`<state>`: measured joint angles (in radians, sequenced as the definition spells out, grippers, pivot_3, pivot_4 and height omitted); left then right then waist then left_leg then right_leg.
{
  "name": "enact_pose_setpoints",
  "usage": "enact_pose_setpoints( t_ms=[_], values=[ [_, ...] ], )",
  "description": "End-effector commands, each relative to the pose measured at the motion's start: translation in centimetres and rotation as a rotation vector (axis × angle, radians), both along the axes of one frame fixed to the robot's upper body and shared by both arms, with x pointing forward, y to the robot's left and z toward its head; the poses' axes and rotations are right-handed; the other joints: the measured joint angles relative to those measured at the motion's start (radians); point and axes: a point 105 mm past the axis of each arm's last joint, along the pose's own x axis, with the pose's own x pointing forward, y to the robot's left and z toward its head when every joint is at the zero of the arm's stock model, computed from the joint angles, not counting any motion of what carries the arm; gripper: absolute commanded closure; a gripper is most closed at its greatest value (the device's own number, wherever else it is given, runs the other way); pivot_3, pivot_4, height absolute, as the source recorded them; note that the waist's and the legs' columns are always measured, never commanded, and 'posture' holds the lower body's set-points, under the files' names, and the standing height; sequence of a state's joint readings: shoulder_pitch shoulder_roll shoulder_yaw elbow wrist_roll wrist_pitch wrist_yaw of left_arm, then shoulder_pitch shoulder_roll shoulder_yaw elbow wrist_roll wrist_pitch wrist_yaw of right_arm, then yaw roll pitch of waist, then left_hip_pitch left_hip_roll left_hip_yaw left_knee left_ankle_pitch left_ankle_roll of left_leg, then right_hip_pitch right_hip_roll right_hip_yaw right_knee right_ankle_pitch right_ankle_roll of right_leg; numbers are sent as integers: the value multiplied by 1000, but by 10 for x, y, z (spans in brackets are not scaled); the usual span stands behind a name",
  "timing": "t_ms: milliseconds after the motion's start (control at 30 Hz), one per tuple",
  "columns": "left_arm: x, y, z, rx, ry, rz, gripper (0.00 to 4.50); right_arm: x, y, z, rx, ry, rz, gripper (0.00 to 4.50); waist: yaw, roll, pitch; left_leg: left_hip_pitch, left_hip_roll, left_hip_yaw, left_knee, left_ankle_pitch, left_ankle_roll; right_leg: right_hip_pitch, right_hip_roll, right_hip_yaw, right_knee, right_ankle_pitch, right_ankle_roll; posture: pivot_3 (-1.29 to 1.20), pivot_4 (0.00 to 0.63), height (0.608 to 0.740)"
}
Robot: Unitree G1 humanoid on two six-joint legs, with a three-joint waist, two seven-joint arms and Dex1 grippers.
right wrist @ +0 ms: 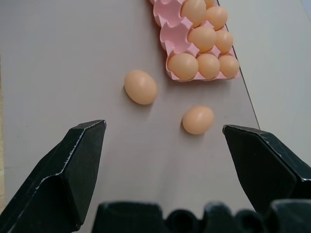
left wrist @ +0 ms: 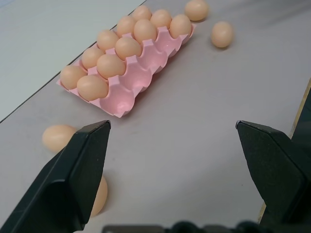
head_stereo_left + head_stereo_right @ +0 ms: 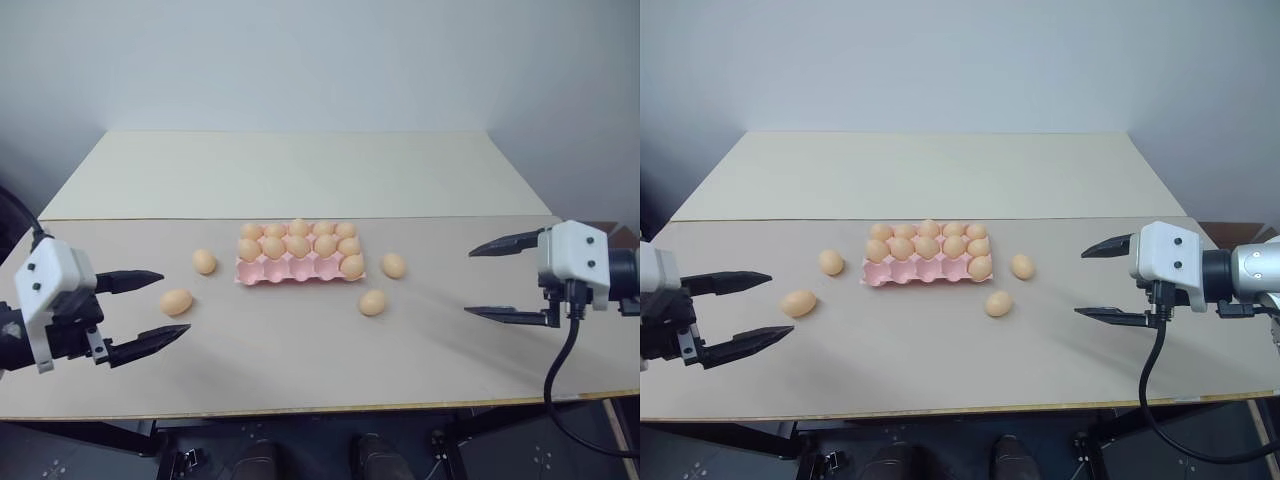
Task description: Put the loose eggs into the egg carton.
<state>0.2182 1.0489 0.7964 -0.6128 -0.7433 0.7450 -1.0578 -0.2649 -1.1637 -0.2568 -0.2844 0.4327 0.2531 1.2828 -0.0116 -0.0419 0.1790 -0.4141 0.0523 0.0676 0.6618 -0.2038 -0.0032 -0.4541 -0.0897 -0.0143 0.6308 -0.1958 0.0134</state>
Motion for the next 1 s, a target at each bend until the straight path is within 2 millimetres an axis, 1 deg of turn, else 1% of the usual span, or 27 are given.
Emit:
enact_pose_setpoints(
  t_ms=[33,467,700,800,867,1000],
  values=[
    [1,2,7,9,-41,28,6,-1,-1,12,-12,-53,-1,0,0,0,0,0,0,0,0,0,0,0,0,0,0,0,0,0,150,740],
    [3,0,5,9,-35,13,6,-3,-1,14,-18,-52,-4,0,0,0,0,0,0,0,0,0,0,0,0,0,0,0,0,0,150,740],
    [6,-2,7,15,-34,-12,6,-4,-2,11,-13,-48,-16,0,1,0,0,0,0,0,0,0,0,0,0,0,0,0,0,0,150,740],
    [8,-9,9,0,-54,-36,6,-1,-4,8,-18,-43,-29,0,1,0,0,0,0,0,0,0,0,0,0,0,0,0,0,0,150,740],
    [8,-16,10,-24,-59,-61,6,5,-7,11,-5,-59,-66,0,1,0,0,0,0,0,0,0,0,0,0,0,0,0,0,0,150,740],
    [8,-23,4,-40,-18,-102,6,17,-8,15,19,-113,-113,0,-2,0,0,0,0,0,0,0,0,0,0,0,0,0,0,0,150,740]
  ],
)
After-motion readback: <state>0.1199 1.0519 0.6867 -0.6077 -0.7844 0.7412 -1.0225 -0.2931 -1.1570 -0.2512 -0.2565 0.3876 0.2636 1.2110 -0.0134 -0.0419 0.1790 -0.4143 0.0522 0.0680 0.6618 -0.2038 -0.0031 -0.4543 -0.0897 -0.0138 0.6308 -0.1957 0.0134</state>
